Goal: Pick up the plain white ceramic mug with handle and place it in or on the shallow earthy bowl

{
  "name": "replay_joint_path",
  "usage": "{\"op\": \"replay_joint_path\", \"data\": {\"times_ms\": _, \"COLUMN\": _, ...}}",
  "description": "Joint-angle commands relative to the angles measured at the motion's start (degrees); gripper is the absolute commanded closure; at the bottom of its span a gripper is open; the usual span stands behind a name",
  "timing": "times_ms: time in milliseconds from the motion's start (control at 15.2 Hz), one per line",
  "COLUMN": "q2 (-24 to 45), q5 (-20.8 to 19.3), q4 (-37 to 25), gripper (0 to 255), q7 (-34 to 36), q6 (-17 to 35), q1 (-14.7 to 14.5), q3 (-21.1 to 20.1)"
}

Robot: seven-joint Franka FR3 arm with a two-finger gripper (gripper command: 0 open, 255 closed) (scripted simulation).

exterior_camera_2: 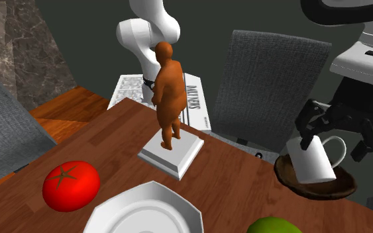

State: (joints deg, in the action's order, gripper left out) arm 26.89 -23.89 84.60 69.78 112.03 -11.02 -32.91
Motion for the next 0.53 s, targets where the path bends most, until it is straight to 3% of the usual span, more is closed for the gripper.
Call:
{"op": "replay_joint_path", "data": {"times_ms": 0, "q2": 0.00, "q5": 0.00, "q4": 0.00, "gripper": 0, "q7": 0.00, "q6": 0.00, "q1": 0.00, "q3": 0.00}}
{"op": "replay_joint_path", "data": {"times_ms": 264, "q2": -1.92, "q5": 1.40, "q4": -4.44, "gripper": 0, "q7": -1.04, "q6": -6.01, "q1": -0.52, "q3": -0.83}}
{"op": "replay_joint_path", "data": {"times_ms": 462, "q2": -1.92, "q5": 1.41, "q4": -4.43, "gripper": 0, "q7": -1.04, "q6": -6.01, "q1": -0.52, "q3": -0.83}}
